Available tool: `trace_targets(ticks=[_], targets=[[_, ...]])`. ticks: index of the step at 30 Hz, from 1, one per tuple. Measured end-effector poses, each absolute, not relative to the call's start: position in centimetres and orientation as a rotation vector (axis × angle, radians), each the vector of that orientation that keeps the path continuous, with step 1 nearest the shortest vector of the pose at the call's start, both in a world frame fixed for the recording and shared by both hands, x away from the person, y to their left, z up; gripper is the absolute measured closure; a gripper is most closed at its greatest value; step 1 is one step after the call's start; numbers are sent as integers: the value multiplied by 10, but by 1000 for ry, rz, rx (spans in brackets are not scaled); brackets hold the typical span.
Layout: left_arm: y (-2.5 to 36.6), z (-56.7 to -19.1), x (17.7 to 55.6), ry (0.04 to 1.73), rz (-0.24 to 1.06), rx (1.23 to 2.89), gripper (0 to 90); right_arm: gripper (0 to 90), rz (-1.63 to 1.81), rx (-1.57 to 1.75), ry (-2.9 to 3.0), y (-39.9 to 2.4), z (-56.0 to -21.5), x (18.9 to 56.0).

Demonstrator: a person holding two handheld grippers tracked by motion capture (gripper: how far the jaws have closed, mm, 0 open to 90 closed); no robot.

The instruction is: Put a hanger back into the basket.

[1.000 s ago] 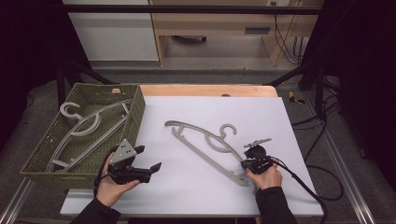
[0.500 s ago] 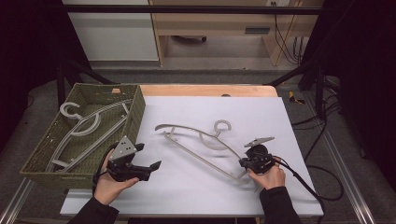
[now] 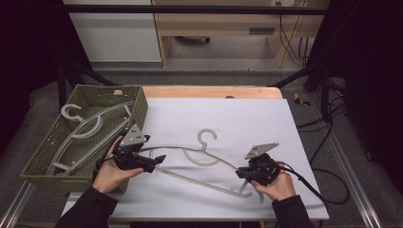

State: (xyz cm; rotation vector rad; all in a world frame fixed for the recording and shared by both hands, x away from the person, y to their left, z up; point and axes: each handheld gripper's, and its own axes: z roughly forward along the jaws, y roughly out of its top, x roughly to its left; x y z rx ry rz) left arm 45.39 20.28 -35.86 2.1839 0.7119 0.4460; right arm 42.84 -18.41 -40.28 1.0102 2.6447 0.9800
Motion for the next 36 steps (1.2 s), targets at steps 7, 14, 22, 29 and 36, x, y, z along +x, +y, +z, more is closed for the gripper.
trace_targets(ticks=[7,14,22,29,36], targets=[[192,-365,461,613,417,2319,246,832,966,902,2709,-179,-400,419],[179,-379,464,525,364,2493,342,832,957,839,2743,-179,-399,414],[173,-389,460,452,348,2609,532,832,966,810,2742,-181,-397,412],[177,-387,454,440,317,2593,744,831,955,802,2731,-183,-395,413],[180,-389,445,428,333,2565,791,825,936,768,2735,-183,-397,417]])
